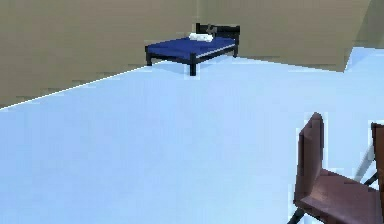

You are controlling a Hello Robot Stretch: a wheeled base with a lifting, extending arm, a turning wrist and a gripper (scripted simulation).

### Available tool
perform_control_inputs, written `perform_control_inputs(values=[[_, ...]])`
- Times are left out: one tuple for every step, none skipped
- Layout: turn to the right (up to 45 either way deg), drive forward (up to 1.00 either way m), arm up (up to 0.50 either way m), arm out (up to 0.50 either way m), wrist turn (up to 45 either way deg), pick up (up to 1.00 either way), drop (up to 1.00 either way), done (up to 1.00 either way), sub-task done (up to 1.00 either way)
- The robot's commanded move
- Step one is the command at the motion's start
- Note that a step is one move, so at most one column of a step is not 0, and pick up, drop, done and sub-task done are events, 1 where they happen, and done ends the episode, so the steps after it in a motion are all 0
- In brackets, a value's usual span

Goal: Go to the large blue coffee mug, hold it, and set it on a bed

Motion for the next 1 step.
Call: perform_control_inputs(values=[[0.0, 0.0, 0.0, 0.0, -45.0, 0.0, 0.0, 0.0, 0.0]])
